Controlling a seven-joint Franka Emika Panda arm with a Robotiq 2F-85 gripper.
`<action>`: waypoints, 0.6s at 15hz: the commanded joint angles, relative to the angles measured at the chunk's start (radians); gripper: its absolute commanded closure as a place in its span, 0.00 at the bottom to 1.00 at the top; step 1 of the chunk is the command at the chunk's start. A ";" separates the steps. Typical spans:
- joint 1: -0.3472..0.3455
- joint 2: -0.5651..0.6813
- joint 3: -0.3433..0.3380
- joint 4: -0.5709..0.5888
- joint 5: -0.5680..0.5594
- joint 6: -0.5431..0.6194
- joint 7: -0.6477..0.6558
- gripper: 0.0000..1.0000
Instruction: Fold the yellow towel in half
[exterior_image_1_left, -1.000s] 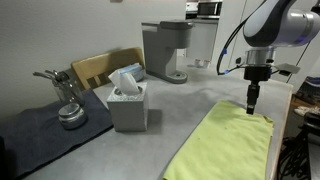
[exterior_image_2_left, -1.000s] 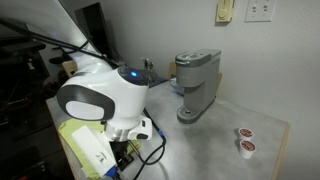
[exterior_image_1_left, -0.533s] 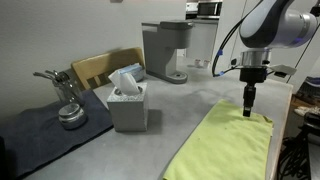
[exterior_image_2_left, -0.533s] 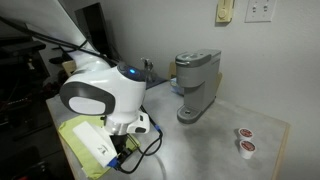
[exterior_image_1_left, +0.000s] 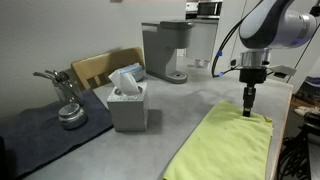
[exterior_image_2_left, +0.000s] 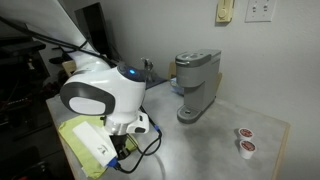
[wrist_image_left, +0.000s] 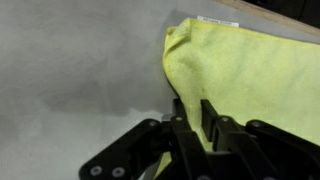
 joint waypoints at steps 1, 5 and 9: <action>-0.014 0.025 0.011 0.017 0.016 -0.007 -0.013 1.00; -0.011 0.008 0.006 0.008 0.013 0.000 0.003 0.99; -0.012 -0.057 0.007 -0.015 0.028 -0.011 0.027 0.99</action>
